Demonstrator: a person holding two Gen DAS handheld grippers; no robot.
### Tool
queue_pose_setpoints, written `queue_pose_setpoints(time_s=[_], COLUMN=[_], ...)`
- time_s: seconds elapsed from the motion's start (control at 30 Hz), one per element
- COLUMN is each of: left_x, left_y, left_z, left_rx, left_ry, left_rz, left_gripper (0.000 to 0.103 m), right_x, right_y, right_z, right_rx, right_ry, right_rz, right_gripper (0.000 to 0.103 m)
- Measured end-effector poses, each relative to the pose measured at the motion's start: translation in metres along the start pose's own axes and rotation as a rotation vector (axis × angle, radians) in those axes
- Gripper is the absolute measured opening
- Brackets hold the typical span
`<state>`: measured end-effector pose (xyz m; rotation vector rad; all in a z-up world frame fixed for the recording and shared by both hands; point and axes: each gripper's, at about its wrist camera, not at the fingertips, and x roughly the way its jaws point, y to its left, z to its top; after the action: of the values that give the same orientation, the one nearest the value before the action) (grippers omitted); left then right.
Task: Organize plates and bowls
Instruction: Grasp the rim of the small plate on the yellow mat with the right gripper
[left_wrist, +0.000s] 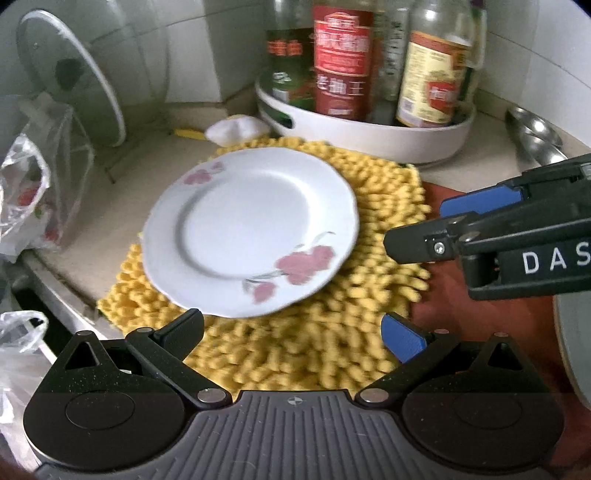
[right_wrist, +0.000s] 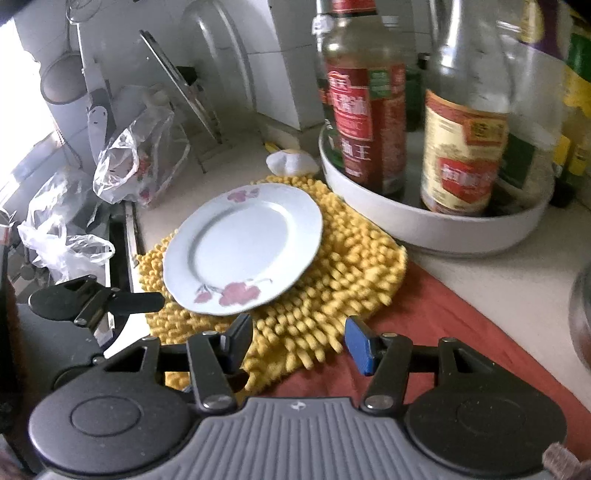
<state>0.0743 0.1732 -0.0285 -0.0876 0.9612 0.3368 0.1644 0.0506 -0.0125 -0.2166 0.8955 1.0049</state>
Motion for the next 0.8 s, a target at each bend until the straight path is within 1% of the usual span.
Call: queue_pose_setpoints(time_s=[0.33, 0.43, 0.5, 0.7, 0.8], left_x=[0.014, 0.017, 0.020, 0.032, 0.041], left_y=[0.039, 0.046, 0.049, 0.063, 0.071], left_z=[0.009, 0.014, 0.017, 0.026, 0.032], left_rx=[-0.034, -0.045, -0.038, -0.058, -0.078], left_ry=[0.000, -0.004, -0.004, 0.006, 0.017], left_rz=[0.030, 0.011, 0.023, 0.014, 0.008], left_gripper=[0.103, 0.103, 0.103, 0.103, 0.103], right_x=[0.029, 0.039, 0.046, 0.064, 0.074], right_y=[0.015, 0.017, 0.017, 0.011, 0.007], right_z=[0.026, 0.032, 0.036, 0.044, 0.048], right_rx=[-0.016, -0.019, -0.017, 0.011, 0.034], right_ry=[-0.005, -0.001, 0.006, 0.030, 0.056], right_rz=[0.001, -0.002, -0.005, 0.004, 0.012], right_gripper=[0.052, 0.052, 0.052, 0.052, 0.052])
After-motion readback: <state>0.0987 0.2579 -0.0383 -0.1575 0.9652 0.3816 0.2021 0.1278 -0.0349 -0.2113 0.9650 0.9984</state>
